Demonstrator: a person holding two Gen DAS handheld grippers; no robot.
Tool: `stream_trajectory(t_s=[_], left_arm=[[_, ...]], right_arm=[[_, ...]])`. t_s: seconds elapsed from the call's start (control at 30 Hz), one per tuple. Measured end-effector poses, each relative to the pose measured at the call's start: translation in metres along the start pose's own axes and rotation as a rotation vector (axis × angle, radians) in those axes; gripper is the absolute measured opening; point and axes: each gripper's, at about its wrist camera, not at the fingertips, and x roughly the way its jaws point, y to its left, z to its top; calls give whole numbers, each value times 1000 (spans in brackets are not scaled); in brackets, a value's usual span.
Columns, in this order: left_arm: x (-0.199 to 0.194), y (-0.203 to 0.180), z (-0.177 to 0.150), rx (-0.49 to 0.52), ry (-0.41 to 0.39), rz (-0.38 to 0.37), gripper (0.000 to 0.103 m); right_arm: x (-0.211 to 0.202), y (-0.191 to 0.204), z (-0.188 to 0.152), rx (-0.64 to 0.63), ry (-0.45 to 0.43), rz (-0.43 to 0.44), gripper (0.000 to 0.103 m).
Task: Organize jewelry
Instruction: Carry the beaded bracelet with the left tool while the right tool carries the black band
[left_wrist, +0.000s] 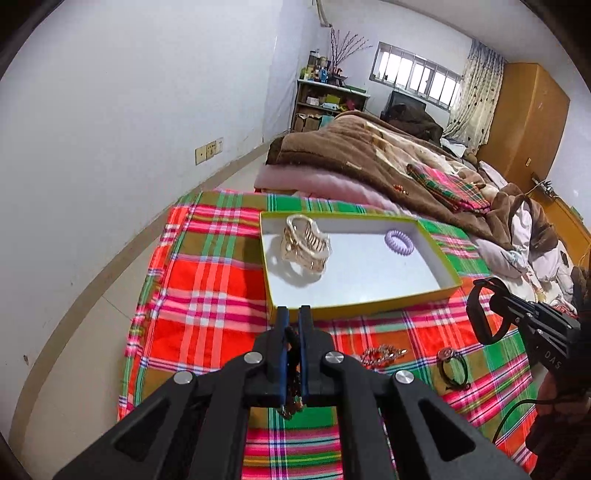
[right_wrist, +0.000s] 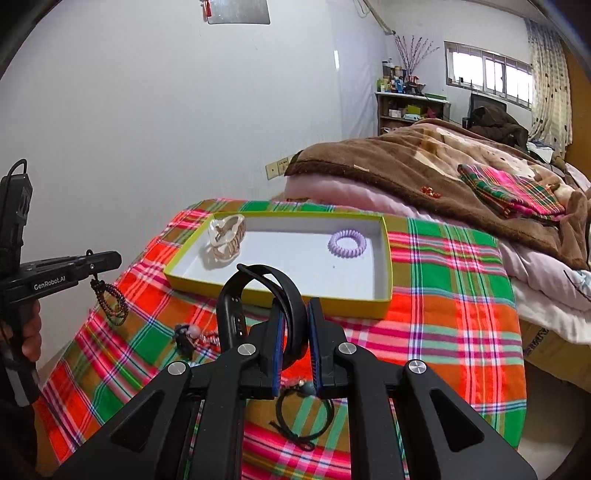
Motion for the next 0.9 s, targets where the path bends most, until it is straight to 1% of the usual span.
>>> stream_trajectory(t_s=[0.23,0.47,0.67,0.9], left_arm=[[1,-8,15,18,-19,-16,5],[15,-17,31,15,-20,-47,5],[28,-21,40,13,-20,-52,5],[46,-19,47,-5,-15,-49,5]], right_arm=[[5,-2,19,-4,-15,1,12],[22,-9,38,-7,-3,-21,12],[44,-16,55,-7,24,-31,12],[83,-18,74,1,84,-27,12]])
